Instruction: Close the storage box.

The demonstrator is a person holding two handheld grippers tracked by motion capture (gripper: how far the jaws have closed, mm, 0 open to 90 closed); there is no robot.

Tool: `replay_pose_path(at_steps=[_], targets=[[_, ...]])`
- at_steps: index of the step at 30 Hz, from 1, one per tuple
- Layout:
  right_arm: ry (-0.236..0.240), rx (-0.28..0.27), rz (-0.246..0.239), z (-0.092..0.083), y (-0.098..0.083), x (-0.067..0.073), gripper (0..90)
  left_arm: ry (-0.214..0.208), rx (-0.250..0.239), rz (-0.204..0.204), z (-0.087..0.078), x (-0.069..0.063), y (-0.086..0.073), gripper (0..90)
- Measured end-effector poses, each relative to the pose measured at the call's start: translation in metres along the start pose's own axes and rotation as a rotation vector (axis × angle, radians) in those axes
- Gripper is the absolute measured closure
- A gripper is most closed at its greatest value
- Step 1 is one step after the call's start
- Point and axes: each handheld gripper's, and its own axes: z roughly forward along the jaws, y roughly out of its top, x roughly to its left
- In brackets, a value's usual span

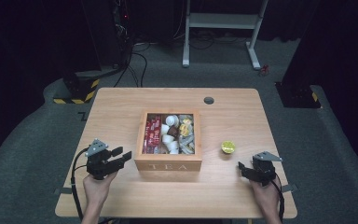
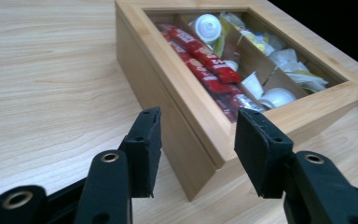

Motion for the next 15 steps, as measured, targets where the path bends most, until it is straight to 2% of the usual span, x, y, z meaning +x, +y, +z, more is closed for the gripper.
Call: replay_pose_path(at_steps=[6,15], targets=[[0.0,0.0,0.002,0.0,0.0,0.0,32.5,0.034,-0.017,-0.008,-0.003,0.007,-0.005,52.8],[0.0,0.0,0.002,0.0,0.0,0.0,32.5,0.101,0.019,-0.011,0.001,0.014,-0.013,52.7]])
